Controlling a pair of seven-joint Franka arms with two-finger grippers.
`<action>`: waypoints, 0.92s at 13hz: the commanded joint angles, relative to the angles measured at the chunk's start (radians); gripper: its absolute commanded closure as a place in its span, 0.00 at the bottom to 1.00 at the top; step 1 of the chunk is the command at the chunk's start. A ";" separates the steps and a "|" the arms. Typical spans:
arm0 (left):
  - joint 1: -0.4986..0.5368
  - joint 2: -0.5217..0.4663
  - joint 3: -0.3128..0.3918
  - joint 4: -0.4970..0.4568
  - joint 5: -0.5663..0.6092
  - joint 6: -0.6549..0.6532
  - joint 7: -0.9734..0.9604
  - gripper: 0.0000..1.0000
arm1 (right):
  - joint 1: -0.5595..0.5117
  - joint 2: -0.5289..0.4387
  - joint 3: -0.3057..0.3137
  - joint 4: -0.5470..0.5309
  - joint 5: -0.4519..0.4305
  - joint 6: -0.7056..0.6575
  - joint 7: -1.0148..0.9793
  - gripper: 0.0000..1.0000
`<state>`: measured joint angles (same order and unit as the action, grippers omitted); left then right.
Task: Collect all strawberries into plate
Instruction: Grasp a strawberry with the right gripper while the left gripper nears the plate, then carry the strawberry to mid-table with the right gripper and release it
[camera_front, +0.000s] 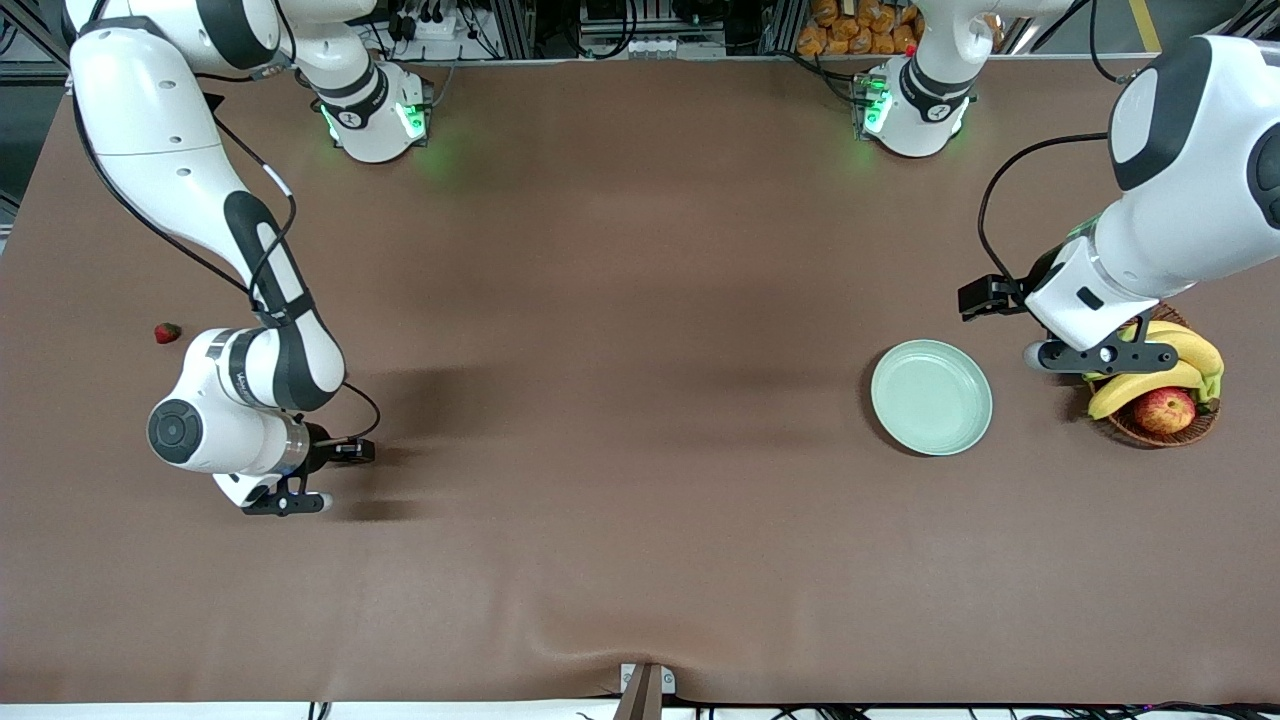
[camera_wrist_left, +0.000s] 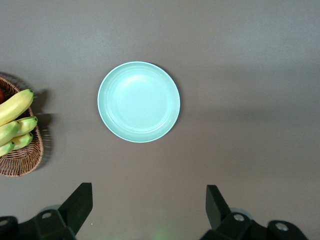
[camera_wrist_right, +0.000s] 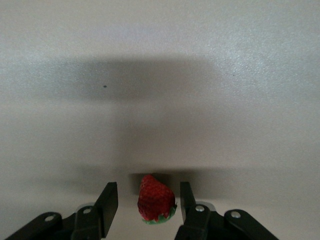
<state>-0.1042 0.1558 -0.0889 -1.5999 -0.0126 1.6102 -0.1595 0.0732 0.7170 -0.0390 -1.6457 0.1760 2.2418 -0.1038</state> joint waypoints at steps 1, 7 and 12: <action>-0.003 0.008 -0.002 0.015 0.022 0.001 -0.020 0.00 | 0.007 -0.001 -0.007 -0.013 0.017 0.004 -0.020 0.46; -0.002 0.014 -0.003 0.012 0.023 0.002 -0.018 0.00 | 0.004 -0.004 -0.007 -0.019 0.014 -0.017 -0.022 0.92; -0.002 0.022 -0.003 0.011 0.026 0.002 -0.017 0.00 | 0.010 -0.050 0.019 0.041 0.057 -0.172 0.030 1.00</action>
<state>-0.1038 0.1673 -0.0886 -1.6000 -0.0125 1.6102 -0.1599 0.0745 0.7070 -0.0340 -1.6217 0.1893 2.1329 -0.1019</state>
